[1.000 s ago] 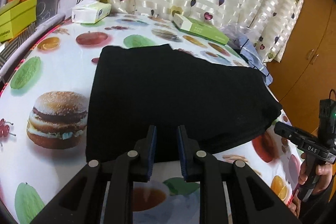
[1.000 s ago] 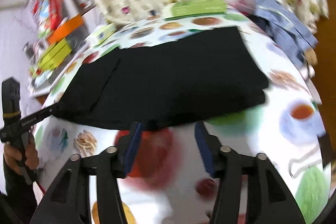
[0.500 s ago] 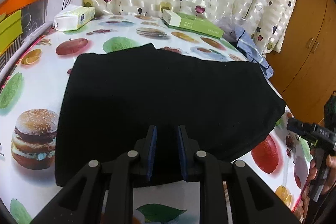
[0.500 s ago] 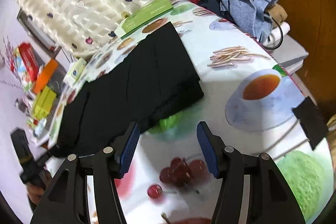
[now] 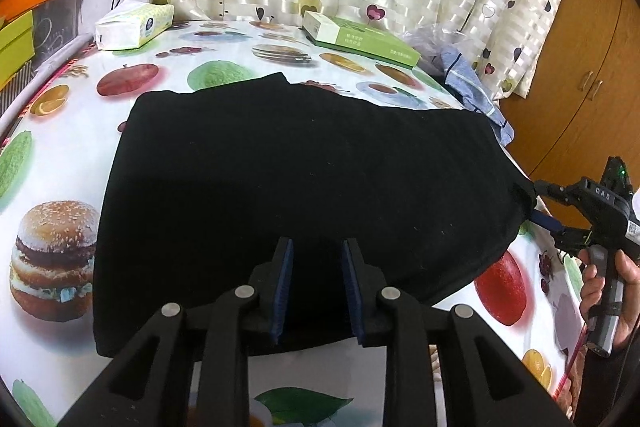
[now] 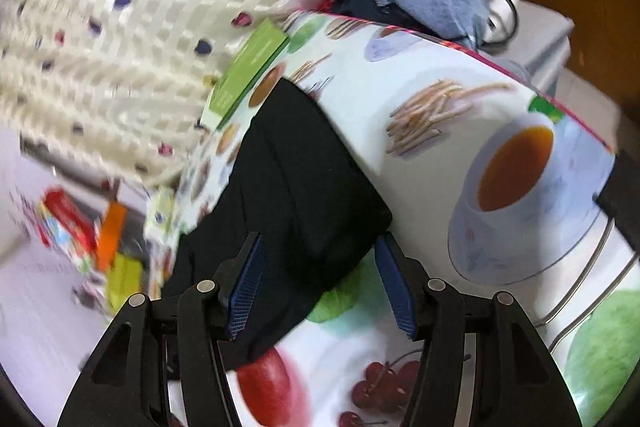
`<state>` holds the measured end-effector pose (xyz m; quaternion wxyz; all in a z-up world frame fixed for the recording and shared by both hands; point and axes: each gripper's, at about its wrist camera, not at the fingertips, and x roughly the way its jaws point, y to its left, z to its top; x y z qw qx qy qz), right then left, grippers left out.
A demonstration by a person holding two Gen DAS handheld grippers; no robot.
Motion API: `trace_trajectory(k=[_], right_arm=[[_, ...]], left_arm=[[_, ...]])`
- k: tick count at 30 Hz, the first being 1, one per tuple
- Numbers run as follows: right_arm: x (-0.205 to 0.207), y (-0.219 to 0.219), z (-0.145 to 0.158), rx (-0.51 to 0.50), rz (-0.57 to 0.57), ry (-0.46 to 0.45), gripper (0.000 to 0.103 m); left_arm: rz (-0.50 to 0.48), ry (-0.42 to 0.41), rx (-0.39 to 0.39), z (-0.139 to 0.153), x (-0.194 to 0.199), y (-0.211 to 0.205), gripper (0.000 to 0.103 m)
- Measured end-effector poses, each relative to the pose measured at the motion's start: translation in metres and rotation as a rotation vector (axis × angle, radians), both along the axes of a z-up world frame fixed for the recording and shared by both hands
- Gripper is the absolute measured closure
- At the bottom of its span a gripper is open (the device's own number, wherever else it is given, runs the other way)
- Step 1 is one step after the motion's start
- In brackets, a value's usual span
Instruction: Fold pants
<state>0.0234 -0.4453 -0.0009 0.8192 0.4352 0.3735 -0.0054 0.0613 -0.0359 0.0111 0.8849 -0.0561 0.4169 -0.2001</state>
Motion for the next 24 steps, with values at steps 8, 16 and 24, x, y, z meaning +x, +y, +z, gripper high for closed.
trace_trajectory(k=[8,16,24], right_arm=[[0.014,0.014,0.010,-0.151,-0.056,0.055,0.045],[0.021,0.014,0.004,-0.155,-0.092,0.054,0.076],[0.016,0.015,0.017,-0.111,-0.049,-0.087,0.084]], left_arm=[[-0.004,-0.001,0.005,0.000,-0.001,-0.001,0.075],[-0.017,-0.004,0.014,0.000,-0.004,-0.005,0.075],[-0.017,-0.002,0.009,0.000,-0.003,-0.004,0.075]])
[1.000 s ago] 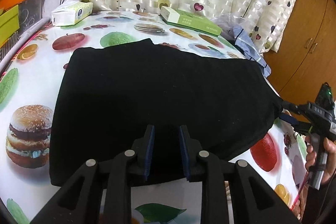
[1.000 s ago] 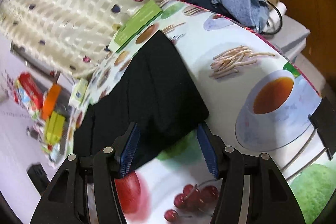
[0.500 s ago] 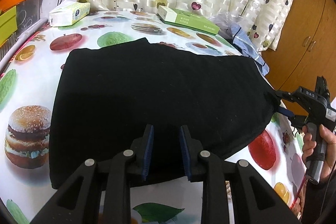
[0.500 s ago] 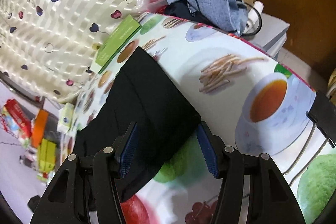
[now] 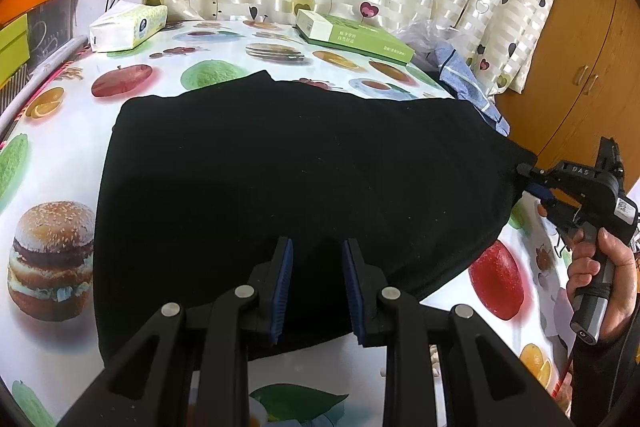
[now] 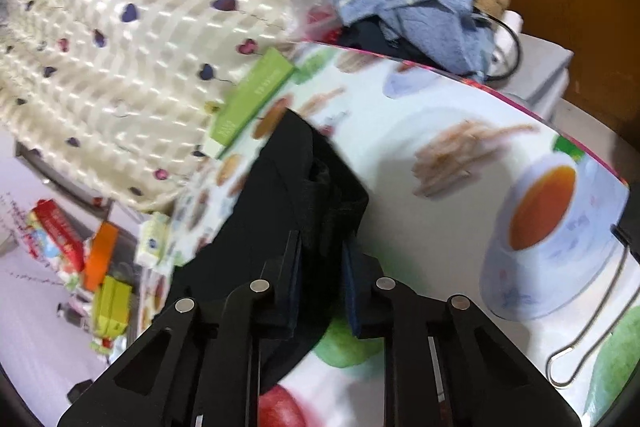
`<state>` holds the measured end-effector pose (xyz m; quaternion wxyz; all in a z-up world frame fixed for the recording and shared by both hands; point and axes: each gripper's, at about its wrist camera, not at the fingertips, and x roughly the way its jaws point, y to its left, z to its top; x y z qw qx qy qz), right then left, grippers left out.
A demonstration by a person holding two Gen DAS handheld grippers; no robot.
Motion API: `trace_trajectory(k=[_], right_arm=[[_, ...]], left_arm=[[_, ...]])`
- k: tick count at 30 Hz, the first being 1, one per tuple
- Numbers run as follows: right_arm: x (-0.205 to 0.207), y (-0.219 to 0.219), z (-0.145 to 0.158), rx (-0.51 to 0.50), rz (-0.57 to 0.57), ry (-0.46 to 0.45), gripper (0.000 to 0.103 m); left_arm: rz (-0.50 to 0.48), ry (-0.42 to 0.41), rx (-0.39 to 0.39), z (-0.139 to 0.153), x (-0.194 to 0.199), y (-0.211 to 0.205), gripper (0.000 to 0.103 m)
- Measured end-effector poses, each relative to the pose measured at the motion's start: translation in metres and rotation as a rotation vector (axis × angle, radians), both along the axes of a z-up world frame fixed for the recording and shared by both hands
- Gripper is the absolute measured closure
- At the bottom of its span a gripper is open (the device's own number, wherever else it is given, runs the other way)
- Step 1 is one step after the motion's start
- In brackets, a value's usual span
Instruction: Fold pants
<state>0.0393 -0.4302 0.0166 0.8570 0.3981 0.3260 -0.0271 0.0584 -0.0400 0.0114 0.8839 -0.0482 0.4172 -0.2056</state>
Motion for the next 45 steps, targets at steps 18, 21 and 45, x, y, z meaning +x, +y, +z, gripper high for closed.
trace_trajectory(k=[18,21,45], right_arm=[[0.047,0.144,0.096,-0.215,0.519,-0.264,0.086],[0.049,0.179,0.101,-0.249,0.619,-0.278,0.086],[0.023,0.314,0.021,-0.329,1.162,-0.128,0.054]], left_arm=[[0.145,-0.060,-0.059,0.017,-0.012,0.055,0.075],[0.192,-0.055,-0.070,0.015,-0.012,0.073,0.075],[0.357,-0.049,-0.120,0.009,-0.032,0.141,0.075]])
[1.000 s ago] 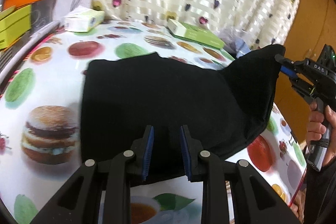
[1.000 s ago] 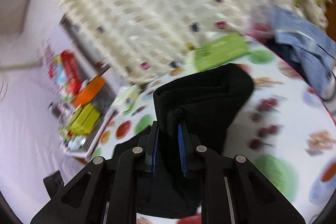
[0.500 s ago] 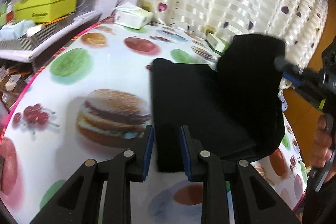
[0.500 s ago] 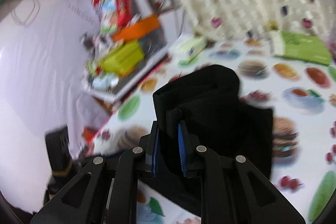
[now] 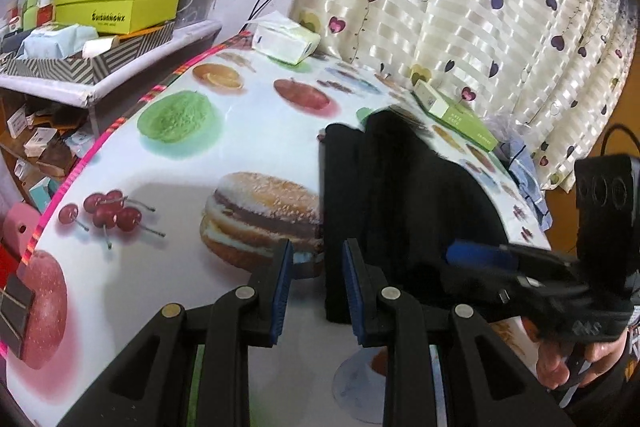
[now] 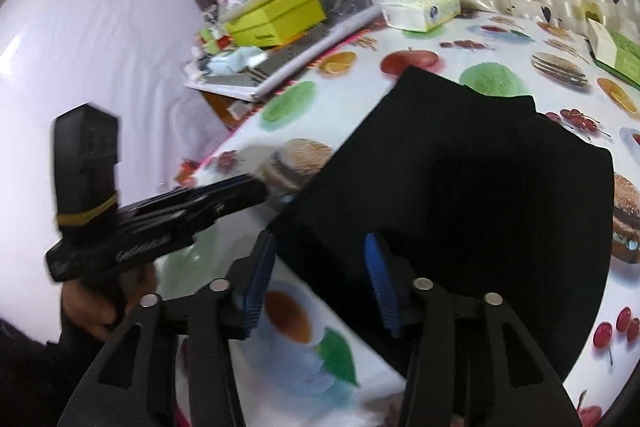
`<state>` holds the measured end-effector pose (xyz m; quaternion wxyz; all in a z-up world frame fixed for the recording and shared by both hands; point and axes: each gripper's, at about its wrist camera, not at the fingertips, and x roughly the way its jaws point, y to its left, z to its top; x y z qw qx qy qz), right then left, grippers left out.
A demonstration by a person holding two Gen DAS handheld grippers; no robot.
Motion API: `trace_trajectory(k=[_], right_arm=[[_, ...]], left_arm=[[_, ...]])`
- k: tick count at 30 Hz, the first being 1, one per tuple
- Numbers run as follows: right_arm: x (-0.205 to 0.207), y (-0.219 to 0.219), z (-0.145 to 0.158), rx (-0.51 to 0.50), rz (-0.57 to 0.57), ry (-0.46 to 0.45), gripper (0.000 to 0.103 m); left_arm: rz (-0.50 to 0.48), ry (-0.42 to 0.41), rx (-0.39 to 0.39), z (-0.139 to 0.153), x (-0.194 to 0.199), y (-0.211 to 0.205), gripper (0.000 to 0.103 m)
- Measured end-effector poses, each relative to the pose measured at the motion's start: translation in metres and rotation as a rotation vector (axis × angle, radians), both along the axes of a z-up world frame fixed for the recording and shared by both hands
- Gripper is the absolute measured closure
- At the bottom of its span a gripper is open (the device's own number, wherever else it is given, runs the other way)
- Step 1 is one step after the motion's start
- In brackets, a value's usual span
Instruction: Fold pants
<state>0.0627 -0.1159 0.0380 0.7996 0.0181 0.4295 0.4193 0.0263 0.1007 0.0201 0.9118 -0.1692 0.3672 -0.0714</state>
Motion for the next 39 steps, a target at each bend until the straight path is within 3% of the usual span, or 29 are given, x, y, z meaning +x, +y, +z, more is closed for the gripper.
trace_trajectory(k=[3,5,8,15,18,25,30,33,36,38,39], right_arm=[[-0.005,-0.016,0.006,0.032,-0.032,-0.026,0.054],[-0.003,-0.028,0.007,0.045,-0.083,-0.031,0.054],[0.003,-0.052,0.004,0.054,-0.171,-0.024,0.054],[0.013,-0.081,-0.012,0.005,-0.284,0.001,0.054],[0.017,-0.080,-0.021,-0.007,-0.287,0.015,0.054],[0.014,-0.078,-0.022,-0.029,-0.280,-0.030,0.054],[0.013,-0.082,-0.024,-0.009,-0.284,-0.019,0.054],[0.013,-0.081,-0.024,-0.014,-0.287,-0.023,0.054],[0.013,-0.079,-0.024,-0.018,-0.287,-0.026,0.054],[0.013,-0.079,-0.024,-0.018,-0.288,-0.025,0.054],[0.013,-0.080,-0.024,-0.018,-0.287,-0.025,0.054]], left_arm=[[-0.028,-0.011,-0.029,0.004,0.004,-0.002,0.075],[-0.053,-0.010,-0.040,0.005,0.010,-0.007,0.063],[-0.112,-0.008,-0.049,0.006,0.022,-0.021,0.056],[-0.169,0.056,0.030,-0.008,0.050,-0.048,0.053],[-0.167,0.059,0.035,-0.009,0.050,-0.051,0.050],[-0.146,0.050,0.150,-0.008,0.049,-0.063,0.047],[-0.131,0.053,0.164,-0.009,0.048,-0.069,0.045],[-0.129,0.039,0.217,-0.007,0.046,-0.076,0.045],[-0.131,0.021,0.266,-0.004,0.044,-0.080,0.055],[-0.112,0.004,0.321,0.000,0.040,-0.083,0.073],[-0.108,-0.001,0.331,0.001,0.039,-0.083,0.076]])
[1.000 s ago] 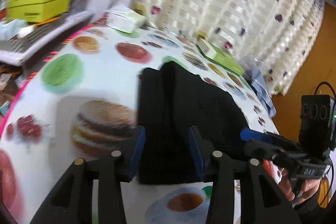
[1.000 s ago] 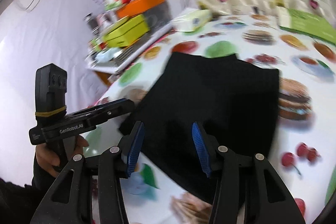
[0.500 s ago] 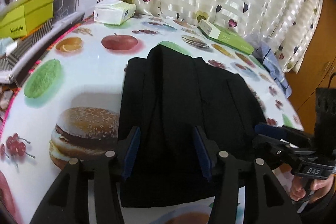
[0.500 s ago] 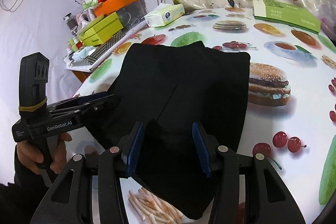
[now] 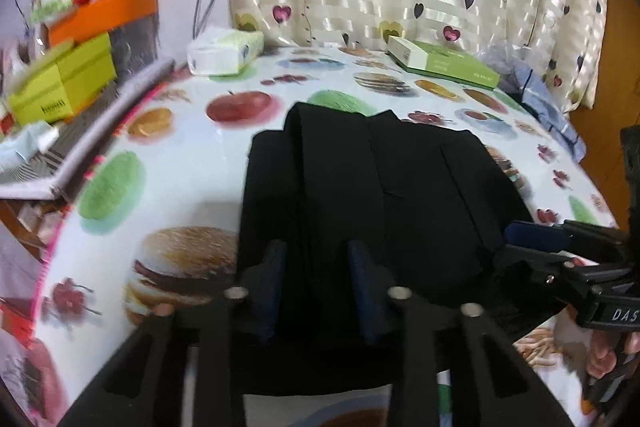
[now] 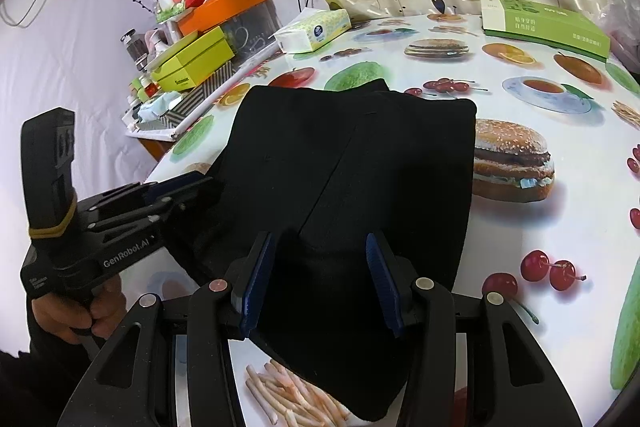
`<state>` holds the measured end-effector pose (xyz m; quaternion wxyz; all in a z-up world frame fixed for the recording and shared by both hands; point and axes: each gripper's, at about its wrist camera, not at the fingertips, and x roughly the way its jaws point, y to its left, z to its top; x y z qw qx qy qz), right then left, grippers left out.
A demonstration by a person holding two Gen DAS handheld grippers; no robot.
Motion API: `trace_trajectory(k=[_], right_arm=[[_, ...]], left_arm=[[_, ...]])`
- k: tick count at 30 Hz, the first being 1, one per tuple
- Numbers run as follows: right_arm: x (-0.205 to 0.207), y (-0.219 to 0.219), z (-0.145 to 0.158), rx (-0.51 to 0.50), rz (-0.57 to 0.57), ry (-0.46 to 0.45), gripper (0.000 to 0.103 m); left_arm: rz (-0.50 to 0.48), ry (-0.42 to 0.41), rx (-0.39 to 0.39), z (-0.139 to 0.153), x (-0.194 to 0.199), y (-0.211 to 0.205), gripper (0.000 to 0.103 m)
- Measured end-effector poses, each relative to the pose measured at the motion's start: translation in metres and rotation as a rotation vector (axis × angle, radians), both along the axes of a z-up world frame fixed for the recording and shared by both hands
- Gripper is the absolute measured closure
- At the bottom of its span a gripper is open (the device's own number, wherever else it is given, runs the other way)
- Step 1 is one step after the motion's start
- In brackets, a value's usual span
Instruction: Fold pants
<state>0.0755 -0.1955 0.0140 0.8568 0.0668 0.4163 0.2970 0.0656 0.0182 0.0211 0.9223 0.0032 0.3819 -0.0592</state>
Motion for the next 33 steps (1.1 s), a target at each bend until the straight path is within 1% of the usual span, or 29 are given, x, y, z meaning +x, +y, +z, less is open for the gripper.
trace_trajectory(k=[2,4,6,13,19,25,27,29,33], right_arm=[[0.000,0.000,0.000,-0.001,-0.004,0.001,0.054],[0.000,0.001,0.000,-0.004,-0.005,0.002,0.054],[0.001,0.001,0.001,-0.008,-0.005,0.002,0.054],[0.003,-0.001,0.000,-0.007,-0.010,0.005,0.054],[0.000,0.003,0.002,-0.035,-0.004,-0.003,0.054],[-0.002,0.004,0.004,-0.022,0.003,-0.003,0.054],[-0.002,0.006,0.005,-0.029,0.004,-0.007,0.054],[-0.003,0.007,0.006,-0.030,0.011,-0.012,0.054],[-0.003,0.010,0.006,-0.038,0.017,-0.017,0.054]], left_arm=[[0.009,-0.013,-0.002,0.003,-0.002,0.004,0.088],[0.019,-0.018,-0.019,0.005,-0.003,0.010,0.094],[0.016,-0.018,-0.033,0.007,-0.004,0.012,0.094],[0.005,-0.030,-0.031,0.010,-0.009,0.008,0.095],[0.003,-0.029,-0.055,0.009,-0.014,0.013,0.095],[0.006,-0.021,-0.068,0.005,-0.017,0.017,0.095],[0.010,-0.018,-0.066,0.004,-0.016,0.018,0.096],[0.016,-0.019,-0.060,0.003,-0.017,0.019,0.102],[0.018,-0.016,-0.055,0.003,-0.016,0.021,0.102]])
